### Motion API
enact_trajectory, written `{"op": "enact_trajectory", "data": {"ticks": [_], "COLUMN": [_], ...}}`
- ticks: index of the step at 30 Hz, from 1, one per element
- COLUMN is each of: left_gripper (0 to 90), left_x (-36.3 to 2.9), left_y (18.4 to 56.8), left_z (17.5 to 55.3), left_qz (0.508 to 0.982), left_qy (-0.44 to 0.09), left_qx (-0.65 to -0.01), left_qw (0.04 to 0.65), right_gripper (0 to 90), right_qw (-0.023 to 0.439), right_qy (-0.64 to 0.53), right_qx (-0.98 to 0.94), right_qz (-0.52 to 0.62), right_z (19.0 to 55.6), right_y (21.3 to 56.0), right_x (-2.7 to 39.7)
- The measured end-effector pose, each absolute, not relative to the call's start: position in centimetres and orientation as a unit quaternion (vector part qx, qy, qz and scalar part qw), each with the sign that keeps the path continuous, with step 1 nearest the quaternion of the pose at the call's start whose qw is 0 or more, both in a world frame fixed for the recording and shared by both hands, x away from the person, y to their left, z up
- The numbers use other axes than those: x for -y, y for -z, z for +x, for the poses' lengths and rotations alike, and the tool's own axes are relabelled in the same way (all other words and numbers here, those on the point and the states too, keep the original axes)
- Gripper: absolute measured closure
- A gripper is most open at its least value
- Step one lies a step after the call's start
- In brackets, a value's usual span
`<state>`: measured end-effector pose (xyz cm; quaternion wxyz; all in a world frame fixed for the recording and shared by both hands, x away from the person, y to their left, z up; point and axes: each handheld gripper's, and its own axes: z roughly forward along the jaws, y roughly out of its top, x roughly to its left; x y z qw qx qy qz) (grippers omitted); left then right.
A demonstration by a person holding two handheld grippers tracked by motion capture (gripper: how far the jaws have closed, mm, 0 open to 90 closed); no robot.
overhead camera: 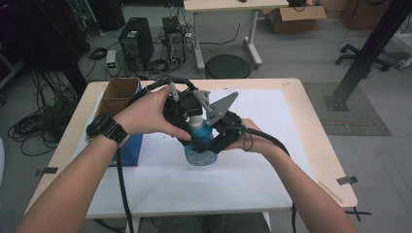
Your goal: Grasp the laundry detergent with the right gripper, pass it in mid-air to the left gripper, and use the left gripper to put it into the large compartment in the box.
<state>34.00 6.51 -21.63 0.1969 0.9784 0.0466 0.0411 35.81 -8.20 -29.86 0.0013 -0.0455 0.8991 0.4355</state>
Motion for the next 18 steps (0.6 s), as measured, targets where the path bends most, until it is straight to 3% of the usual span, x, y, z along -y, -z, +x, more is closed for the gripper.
{"op": "enact_trajectory", "data": {"ticks": [18], "left_gripper": [34.3], "left_x": [-6.21], "left_y": [21.75], "left_z": [33.9], "left_qz": [0.979], "left_qy": [-0.047], "left_qx": [-0.047], "left_qw": [0.19], "right_gripper": [42.8], "right_qw": [0.001], "right_qy": [-0.436], "right_qx": [-0.899], "right_qz": [-0.042], "right_z": [35.84], "right_y": [29.92], "right_x": [8.35]}}
